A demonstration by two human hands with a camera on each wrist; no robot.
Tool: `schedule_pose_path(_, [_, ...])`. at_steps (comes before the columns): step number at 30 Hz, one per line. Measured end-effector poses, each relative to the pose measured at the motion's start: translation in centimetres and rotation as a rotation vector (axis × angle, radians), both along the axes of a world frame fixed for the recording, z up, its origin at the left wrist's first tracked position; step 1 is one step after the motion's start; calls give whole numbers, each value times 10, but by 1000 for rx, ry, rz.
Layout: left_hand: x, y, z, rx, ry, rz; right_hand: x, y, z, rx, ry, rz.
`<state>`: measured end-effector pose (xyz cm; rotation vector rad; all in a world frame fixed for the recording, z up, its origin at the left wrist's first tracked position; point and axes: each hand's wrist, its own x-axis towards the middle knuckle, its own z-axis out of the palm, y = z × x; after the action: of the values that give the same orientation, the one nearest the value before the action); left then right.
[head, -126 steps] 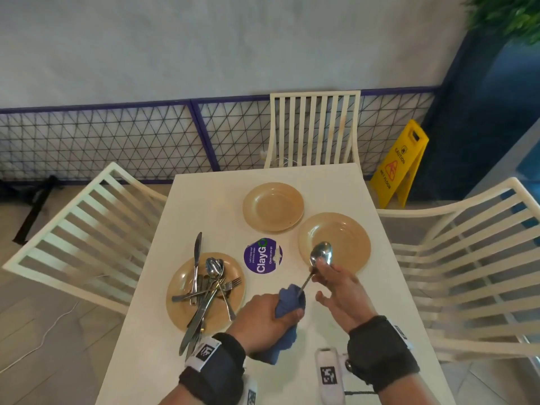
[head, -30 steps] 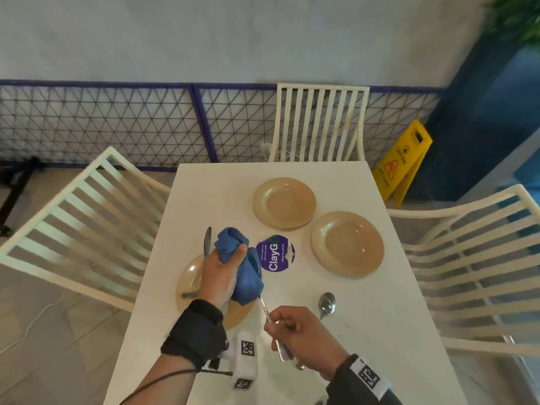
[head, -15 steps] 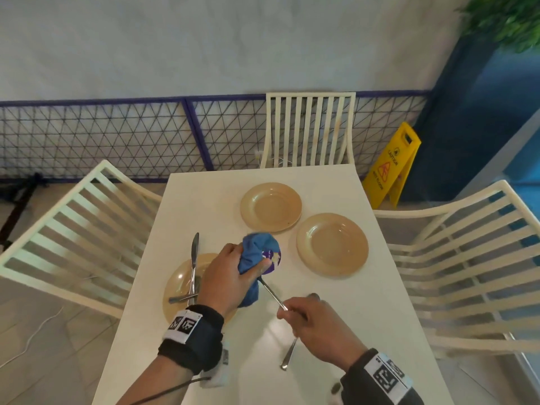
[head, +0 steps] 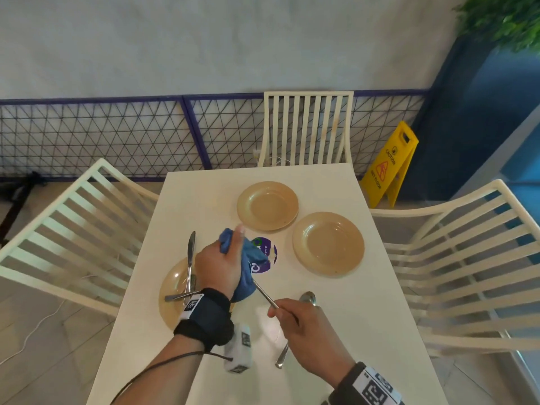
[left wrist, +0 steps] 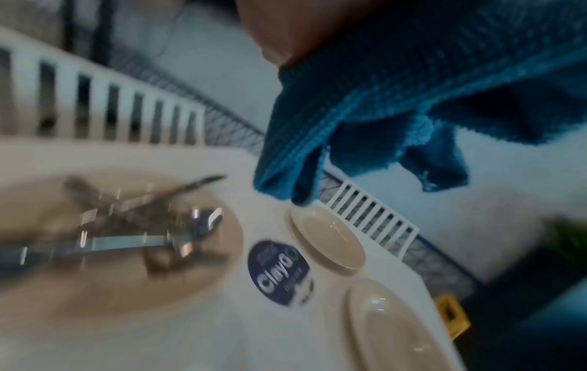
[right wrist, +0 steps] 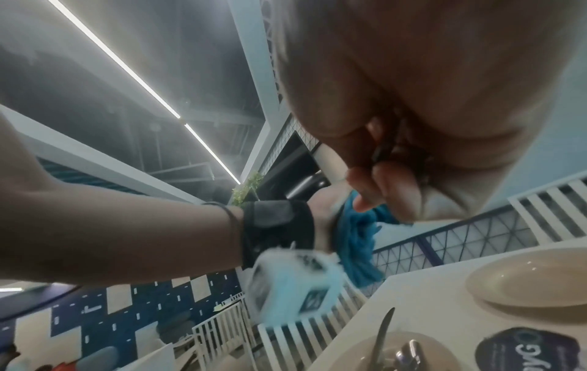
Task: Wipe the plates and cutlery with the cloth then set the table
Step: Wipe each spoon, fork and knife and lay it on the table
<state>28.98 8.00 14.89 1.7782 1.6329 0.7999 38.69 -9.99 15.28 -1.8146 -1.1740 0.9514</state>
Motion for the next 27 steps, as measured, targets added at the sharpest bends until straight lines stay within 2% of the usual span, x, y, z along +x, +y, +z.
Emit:
schedule_pose_path(2, [5,0,3,-181,-263,208,-9,3,-1,-18,36,-25])
schedule_pose_path(3, [5,-1,2,-274,-362,246,-13,7,-3,-28,53,-43])
schedule_pose_path(7, [7,-26,-8,-671,-729,84,-16,32,-9,-7,70,-128])
schedule_pose_path(9, [9,-37,-10,-755,-850,14,-12,42,-8,-48,74,-122])
schedule_pose_path(11, [11,-38,-9,-734,-796,-6,-8,46,-6,-120,97,-54])
schedule_pose_path(13, [5,-32,-7,-656,-617,-52,3,47,-3,-206,97,19])
schedule_pose_path(14, [0,-29,-6,-646,-546,-94,11,49,-2,-214,103,-1])
schedule_pose_path(17, [-14,-28,-5,-707,-471,-305,33,62,1,-91,234,-204])
schedule_pose_path(19, [-20,-28,-9,-649,-376,-476,33,78,0,-39,289,-205])
schedule_pose_path(21, [-24,-29,-13,-584,-258,-593,29,92,-5,13,242,-218])
schedule_pose_path(25, [-39,-37,-22,-560,-44,-759,61,100,-17,69,208,-513])
schedule_pose_path(27, [-43,-31,-27,-537,25,-751,59,95,-22,50,252,-523])
